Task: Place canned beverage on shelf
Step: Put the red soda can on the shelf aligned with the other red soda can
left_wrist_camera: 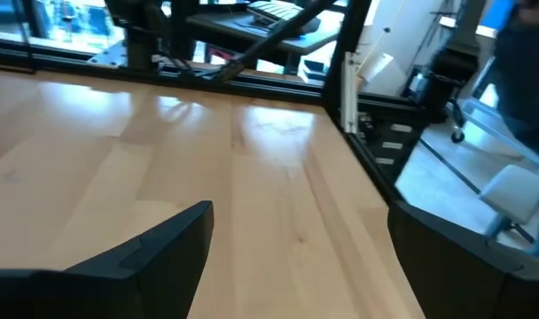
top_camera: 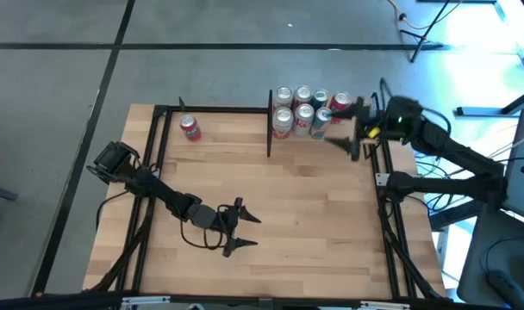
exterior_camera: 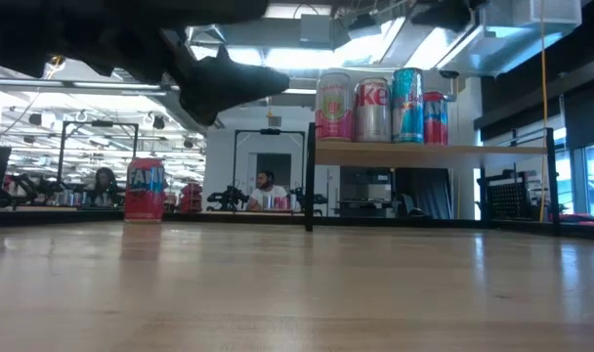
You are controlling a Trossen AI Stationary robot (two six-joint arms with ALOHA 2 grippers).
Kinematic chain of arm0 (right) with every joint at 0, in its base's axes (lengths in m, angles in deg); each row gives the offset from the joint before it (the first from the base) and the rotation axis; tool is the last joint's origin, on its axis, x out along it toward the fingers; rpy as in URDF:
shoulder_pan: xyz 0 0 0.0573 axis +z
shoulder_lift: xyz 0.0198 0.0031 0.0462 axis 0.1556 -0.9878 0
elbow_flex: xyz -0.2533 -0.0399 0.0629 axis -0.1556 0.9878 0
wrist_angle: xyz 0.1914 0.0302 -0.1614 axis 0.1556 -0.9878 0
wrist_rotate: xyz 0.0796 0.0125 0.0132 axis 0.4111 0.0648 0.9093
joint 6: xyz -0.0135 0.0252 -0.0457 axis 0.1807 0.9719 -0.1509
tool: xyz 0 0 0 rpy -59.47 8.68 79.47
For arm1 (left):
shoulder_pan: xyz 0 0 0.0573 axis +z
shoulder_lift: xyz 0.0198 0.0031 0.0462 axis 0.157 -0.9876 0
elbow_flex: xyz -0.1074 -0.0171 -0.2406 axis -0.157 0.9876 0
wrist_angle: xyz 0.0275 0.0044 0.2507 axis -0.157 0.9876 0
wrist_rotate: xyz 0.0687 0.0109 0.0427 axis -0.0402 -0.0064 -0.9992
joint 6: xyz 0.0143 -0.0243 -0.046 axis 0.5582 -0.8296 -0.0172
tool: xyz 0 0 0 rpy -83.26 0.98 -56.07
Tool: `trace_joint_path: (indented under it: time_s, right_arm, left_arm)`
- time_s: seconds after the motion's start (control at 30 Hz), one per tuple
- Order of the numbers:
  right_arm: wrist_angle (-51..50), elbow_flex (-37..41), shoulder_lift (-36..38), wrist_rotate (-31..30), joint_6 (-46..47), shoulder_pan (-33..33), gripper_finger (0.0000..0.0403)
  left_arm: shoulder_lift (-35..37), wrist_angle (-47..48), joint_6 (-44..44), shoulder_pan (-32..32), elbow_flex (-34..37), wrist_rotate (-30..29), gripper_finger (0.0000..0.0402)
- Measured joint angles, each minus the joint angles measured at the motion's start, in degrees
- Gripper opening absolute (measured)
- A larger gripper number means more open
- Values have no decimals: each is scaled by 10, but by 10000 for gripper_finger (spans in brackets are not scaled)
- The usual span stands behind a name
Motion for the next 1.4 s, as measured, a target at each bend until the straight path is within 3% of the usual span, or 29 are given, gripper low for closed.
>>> trace_joint_path:
  time_s: [0.23,0.43,0.63,0.93,1.2,1.4]
  right_arm:
    - [39,41,-16,-148,-1,239,358]
    - [100,101,-19,-288,16,411,358]
    - [198,169,-23,-331,18,524,358]
    - [225,181,-74,-393,16,570,358]
    - [252,176,-104,-408,-24,570,358]
    - [254,176,-104,-413,-56,570,358]
  left_arm:
    - [3,31,-23,25,0,-3,329]
    - [48,102,-27,37,0,-10,329]
    - [128,228,-30,46,0,-65,329]
    - [292,465,-45,118,0,-162,329]
    - [394,627,-55,280,0,-192,329]
    - [410,711,-82,435,0,-218,329]
